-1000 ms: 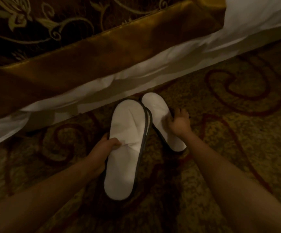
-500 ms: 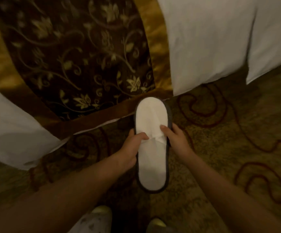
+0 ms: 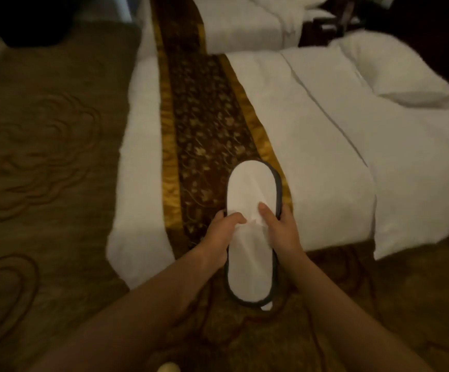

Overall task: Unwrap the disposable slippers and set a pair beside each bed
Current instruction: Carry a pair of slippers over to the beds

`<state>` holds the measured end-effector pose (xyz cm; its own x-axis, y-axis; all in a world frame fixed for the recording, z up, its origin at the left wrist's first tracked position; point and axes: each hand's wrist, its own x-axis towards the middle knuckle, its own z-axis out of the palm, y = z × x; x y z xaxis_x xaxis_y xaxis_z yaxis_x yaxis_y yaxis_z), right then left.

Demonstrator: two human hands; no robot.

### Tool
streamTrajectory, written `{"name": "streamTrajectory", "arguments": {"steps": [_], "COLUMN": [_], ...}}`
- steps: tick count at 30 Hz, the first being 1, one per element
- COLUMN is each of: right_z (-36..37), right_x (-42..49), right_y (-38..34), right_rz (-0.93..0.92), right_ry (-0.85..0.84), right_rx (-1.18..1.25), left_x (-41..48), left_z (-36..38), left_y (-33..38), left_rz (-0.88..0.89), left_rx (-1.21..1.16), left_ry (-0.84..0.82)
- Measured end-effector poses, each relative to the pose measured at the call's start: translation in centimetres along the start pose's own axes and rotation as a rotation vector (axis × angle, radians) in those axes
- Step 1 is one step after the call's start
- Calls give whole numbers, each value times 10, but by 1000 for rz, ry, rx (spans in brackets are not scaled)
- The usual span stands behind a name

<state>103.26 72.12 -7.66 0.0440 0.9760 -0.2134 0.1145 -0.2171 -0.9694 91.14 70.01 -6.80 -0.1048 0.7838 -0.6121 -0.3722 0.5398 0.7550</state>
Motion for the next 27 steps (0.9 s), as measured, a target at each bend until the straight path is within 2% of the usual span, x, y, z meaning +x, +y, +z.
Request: {"name": "streamTrajectory", "arguments": {"steps": [4, 9, 17, 21, 27], "right_z": [84, 214, 416, 495, 606], "right_x": [-7, -18, -9, 5, 60], "right_y": [-75, -131, -179, -204, -233], "right_rz": [-56, -45, -49, -44, -34], "right_ry": [-136, -286, -373, -413, -447], "right_rx": [38, 79, 1, -92, -109], "left_x": [-33, -54, -46, -33, 25], "left_z": [-68, -181, -354, -423, -505], "left_y": [80, 159, 254, 294, 361], "left_rz": [117, 205, 263, 265, 309], "left_rx": [-80, -116, -144, -150, -165], "left_ry": [82, 205, 281, 290, 332]}}
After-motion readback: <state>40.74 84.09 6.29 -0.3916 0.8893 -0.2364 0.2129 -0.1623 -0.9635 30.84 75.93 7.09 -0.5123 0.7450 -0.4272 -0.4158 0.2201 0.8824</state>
